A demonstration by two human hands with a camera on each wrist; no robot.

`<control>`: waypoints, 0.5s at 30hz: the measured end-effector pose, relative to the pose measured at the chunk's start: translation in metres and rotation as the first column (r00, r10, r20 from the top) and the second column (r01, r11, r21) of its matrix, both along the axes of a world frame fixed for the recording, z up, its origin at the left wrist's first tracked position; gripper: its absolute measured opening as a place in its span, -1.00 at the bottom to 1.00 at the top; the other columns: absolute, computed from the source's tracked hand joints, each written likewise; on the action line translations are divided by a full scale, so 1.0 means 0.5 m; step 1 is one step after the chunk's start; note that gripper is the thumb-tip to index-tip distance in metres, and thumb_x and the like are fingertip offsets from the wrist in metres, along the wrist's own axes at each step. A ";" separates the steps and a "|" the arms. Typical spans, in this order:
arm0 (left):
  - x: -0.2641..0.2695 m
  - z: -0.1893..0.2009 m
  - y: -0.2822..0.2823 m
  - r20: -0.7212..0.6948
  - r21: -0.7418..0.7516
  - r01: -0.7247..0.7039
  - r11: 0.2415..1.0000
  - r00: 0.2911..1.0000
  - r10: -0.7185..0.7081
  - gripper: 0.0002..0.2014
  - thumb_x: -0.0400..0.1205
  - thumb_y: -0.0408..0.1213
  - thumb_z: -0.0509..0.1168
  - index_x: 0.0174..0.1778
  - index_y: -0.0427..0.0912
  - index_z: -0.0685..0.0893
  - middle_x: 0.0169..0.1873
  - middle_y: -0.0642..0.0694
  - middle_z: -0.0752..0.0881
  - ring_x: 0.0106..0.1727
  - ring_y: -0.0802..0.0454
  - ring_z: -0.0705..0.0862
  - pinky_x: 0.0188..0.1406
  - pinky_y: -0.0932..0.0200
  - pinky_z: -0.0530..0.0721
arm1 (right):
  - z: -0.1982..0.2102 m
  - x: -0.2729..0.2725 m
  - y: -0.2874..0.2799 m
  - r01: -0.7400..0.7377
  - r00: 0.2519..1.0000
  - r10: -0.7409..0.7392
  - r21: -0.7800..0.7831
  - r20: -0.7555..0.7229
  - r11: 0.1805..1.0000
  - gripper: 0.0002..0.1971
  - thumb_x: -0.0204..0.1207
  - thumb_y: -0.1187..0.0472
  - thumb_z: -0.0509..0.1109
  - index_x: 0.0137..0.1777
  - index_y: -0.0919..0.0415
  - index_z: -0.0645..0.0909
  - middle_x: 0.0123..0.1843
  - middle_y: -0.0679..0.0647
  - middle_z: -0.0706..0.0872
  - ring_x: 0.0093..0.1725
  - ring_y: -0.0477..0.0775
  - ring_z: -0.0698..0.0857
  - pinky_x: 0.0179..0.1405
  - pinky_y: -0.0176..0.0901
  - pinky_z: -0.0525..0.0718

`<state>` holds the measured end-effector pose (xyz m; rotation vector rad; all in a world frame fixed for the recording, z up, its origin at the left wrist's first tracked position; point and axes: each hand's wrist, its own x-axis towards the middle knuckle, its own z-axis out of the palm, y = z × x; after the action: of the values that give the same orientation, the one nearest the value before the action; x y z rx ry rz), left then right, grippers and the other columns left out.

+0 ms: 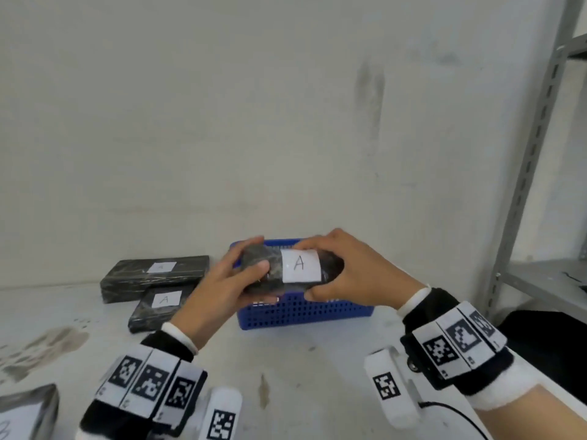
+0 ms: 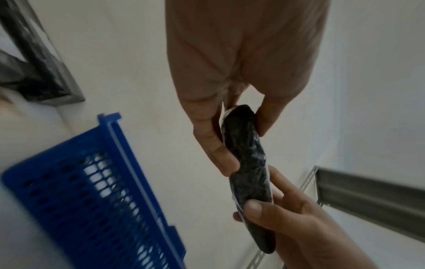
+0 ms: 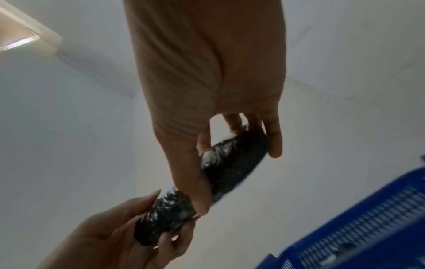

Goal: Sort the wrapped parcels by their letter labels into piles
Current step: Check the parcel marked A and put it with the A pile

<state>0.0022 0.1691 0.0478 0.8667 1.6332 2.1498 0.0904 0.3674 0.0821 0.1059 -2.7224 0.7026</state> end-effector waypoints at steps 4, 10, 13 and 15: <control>-0.030 0.034 -0.054 -0.047 0.129 -0.105 0.986 0.993 0.112 -0.52 0.48 -0.35 0.33 0.37 -0.18 0.58 0.13 -0.29 0.77 0.02 -0.14 0.82 -0.14 0.07 0.81 | 0.023 -0.031 -0.040 -0.077 0.993 0.046 -0.323 -0.105 0.943 -0.27 0.38 -0.02 0.67 0.50 -0.35 0.42 0.33 -0.10 0.59 0.18 -0.07 0.73 0.09 -0.36 0.72; -0.019 0.073 -0.125 -0.270 0.036 -0.176 0.984 0.946 0.179 -0.38 0.47 -0.24 0.34 0.49 0.15 0.43 0.04 -0.14 0.83 -0.01 -0.04 0.84 -0.13 0.30 0.75 | 0.021 -0.060 -0.088 -0.279 0.953 0.121 -0.653 -0.277 0.704 -0.57 0.58 0.29 0.49 0.41 -0.05 0.60 0.24 0.14 0.79 -0.02 0.18 0.87 -0.14 -0.16 0.81; -0.017 0.090 -0.152 -0.365 0.033 -0.244 0.969 0.900 0.239 -0.38 0.47 -0.31 0.35 0.48 0.13 0.45 0.03 -0.12 0.81 -0.10 0.02 0.85 -0.22 0.39 0.71 | 0.024 -0.067 -0.108 -0.338 0.938 0.159 -0.702 -0.309 0.627 -0.51 0.47 0.19 0.53 0.41 -0.03 0.60 0.21 0.13 0.80 -0.24 0.22 0.83 -0.37 -0.15 0.76; -0.019 0.098 -0.163 -0.396 0.030 -0.261 0.965 0.883 0.251 -0.36 0.43 -0.29 0.36 0.47 0.09 0.46 0.02 -0.15 0.81 -0.13 -0.02 0.85 -0.21 0.37 0.72 | 0.027 -0.070 -0.117 -0.364 0.927 0.168 -0.696 -0.336 0.619 -0.47 0.39 0.15 0.54 0.39 -0.03 0.61 0.16 0.10 0.81 -0.36 0.17 0.75 -0.46 -0.19 0.71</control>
<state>-0.0074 0.0873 0.0968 1.2047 2.0691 2.2221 0.0553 0.3091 0.0957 0.3783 -1.9865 1.7288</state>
